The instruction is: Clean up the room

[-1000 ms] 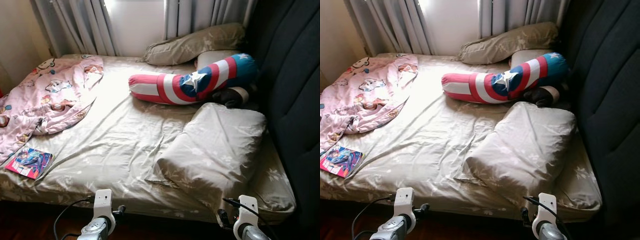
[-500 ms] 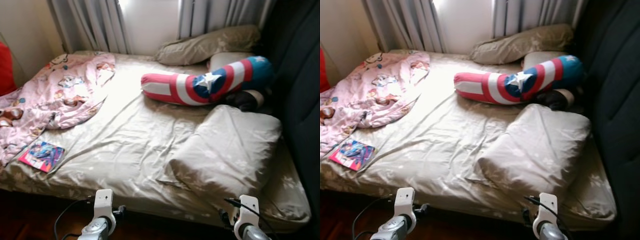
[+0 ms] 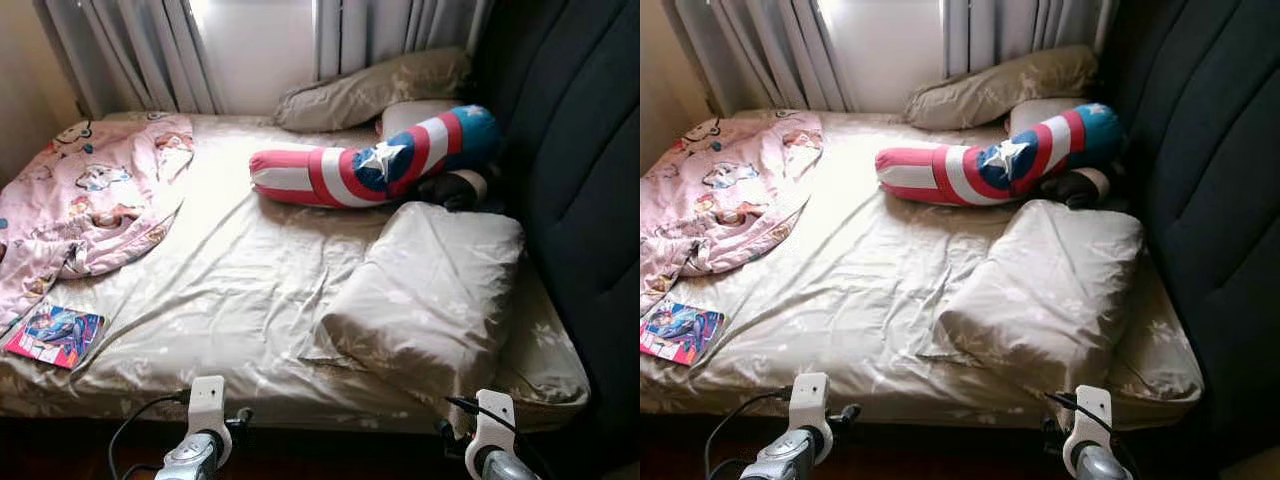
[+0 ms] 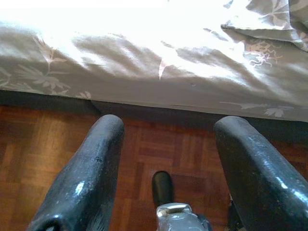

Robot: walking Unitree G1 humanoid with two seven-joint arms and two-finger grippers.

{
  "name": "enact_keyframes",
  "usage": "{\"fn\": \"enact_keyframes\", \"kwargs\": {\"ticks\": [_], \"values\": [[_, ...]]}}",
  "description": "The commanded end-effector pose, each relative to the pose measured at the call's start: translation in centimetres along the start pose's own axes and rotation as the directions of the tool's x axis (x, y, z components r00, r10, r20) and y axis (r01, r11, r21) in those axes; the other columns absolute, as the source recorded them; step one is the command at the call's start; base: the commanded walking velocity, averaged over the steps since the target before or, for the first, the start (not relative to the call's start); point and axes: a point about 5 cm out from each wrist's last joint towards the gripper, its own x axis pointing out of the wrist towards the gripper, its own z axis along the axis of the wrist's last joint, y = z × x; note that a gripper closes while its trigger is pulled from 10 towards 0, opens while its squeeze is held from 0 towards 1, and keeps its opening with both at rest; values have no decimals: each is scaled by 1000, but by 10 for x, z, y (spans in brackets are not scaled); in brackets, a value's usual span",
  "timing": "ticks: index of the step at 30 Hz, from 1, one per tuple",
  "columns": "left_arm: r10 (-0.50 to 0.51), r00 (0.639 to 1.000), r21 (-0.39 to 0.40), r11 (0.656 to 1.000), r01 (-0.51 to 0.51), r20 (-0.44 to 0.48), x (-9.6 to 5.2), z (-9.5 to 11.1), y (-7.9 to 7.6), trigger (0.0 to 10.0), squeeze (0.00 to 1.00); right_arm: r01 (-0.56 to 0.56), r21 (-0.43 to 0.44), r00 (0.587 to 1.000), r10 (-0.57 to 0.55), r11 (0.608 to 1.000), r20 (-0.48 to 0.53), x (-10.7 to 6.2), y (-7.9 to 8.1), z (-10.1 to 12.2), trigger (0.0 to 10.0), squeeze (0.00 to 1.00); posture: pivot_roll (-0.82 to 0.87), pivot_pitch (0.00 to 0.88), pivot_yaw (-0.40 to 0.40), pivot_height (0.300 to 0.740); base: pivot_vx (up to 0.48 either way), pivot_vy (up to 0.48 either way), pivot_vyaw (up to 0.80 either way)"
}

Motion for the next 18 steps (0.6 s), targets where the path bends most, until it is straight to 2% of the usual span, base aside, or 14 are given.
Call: {"fn": "enact_keyframes", "kwargs": {"ticks": [1, 11, 18], "values": [[10, 1000, 15, 1000, -10, -14, -1, -2, 4, 10000, 0, 4, 5, 1000, -5, 1000, 7, 0, -1, 2, 10000, 0, 90, 0, -18, 740, 0, 0, 0], [8, 1000, 15, 1000, -8, -14, -1, -2, 4, 10000, 0, 8, 2, 1000, -8, 1000, 6, 0, -1, 2, 10000, 0, 90, 0, -17, 740, 0, 0, 0], [9, 1000, 16, 1000, -9, -17, -1, -3, 4, 10000, 0, 7, 2, 1000, -7, 1000, 7, 0, -1, 1, 10000, 0, 92, 0, -17, 740, 245, 0, 0]]}}
